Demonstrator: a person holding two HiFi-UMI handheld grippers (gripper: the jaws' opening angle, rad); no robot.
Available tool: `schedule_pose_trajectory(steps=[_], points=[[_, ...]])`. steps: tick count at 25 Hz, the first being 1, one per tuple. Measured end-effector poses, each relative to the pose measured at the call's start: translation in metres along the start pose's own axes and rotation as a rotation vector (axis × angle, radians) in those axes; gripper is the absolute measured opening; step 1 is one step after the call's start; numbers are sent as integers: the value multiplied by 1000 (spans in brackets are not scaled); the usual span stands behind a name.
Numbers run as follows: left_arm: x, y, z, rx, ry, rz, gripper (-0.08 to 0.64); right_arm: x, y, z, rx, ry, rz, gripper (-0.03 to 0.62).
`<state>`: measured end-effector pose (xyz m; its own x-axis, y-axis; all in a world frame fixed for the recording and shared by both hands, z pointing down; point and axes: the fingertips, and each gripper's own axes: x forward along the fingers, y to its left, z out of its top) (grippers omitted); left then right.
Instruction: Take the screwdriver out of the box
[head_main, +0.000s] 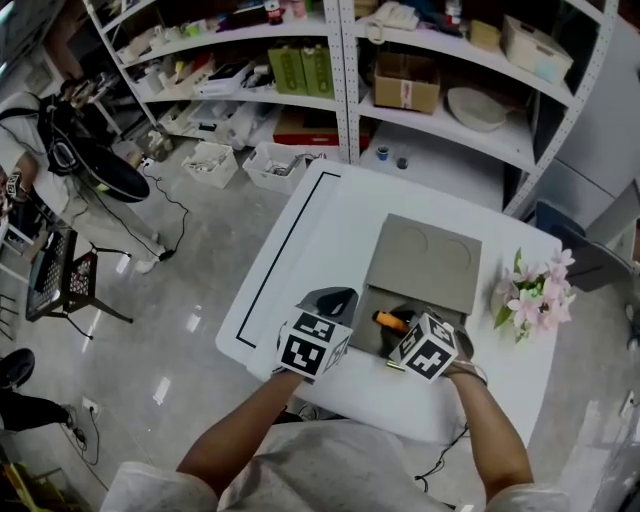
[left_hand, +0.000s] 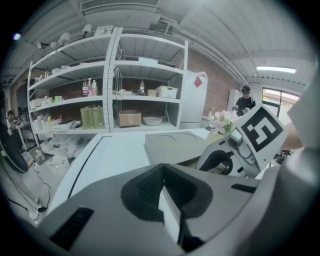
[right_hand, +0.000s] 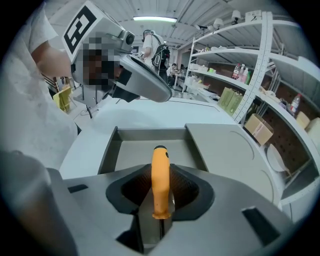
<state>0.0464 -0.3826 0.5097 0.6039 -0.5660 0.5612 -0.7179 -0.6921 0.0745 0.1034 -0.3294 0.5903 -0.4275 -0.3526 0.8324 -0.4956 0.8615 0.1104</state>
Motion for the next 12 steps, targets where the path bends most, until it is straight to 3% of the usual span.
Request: schedule_pose_trajectory(steps=[12], points=[[-16, -3, 21, 76, -34, -102, 5, -40, -15, 34, 175, -106, -186, 115]])
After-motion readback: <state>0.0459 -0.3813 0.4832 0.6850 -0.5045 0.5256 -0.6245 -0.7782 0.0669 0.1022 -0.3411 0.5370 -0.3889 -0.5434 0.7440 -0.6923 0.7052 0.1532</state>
